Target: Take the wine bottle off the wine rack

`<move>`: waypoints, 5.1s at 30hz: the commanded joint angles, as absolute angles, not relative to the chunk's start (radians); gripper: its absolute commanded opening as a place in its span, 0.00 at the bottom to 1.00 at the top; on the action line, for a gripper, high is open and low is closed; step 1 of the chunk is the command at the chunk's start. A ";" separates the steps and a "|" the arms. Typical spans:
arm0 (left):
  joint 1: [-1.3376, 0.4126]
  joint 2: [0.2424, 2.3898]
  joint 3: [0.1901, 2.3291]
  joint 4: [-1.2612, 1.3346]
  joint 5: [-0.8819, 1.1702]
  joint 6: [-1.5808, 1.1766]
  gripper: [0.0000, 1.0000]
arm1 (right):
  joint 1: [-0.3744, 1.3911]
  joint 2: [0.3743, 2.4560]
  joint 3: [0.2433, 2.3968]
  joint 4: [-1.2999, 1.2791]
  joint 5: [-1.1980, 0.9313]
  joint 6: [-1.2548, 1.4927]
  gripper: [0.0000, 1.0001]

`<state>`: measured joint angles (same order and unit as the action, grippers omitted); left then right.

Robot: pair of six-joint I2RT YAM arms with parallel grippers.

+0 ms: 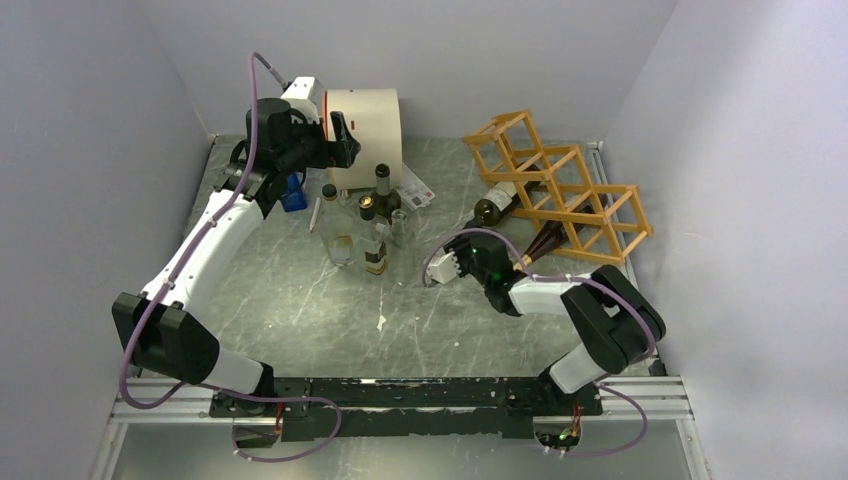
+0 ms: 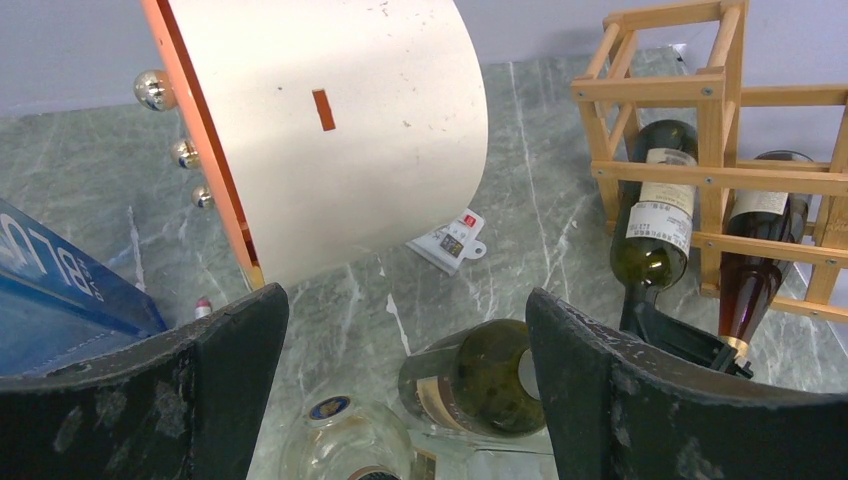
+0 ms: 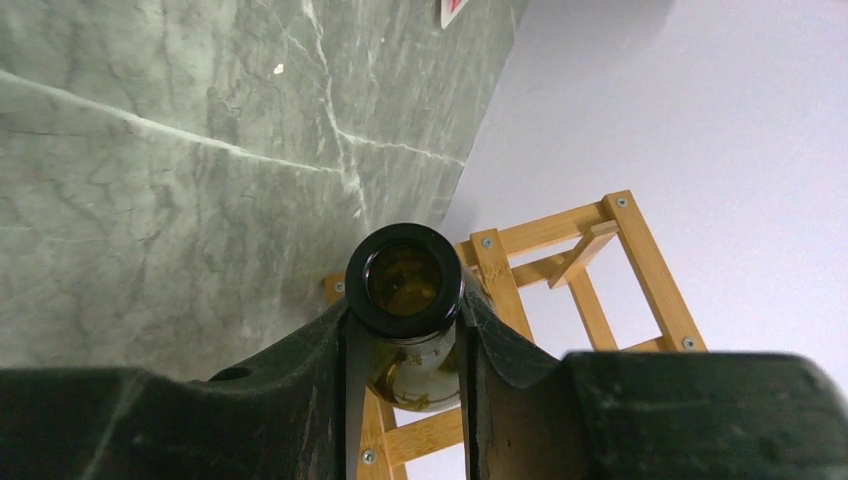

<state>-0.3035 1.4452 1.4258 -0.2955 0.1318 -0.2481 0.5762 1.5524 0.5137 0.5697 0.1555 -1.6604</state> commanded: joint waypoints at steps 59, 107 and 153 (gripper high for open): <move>-0.296 1.476 1.445 -0.266 0.166 -0.258 0.92 | 0.744 0.967 0.855 -0.030 0.238 -0.187 0.00; -0.290 1.476 1.448 -0.270 0.173 -0.260 0.92 | 0.719 1.277 1.096 0.111 0.045 -0.084 0.73; -0.301 0.836 1.514 -0.324 -0.023 -0.139 0.99 | 0.720 0.586 1.301 -0.354 0.628 0.046 1.00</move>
<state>-0.2985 0.8597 1.4994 -0.2955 -0.0227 -0.1421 0.7200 0.5968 1.2961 -0.3862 0.6395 0.0708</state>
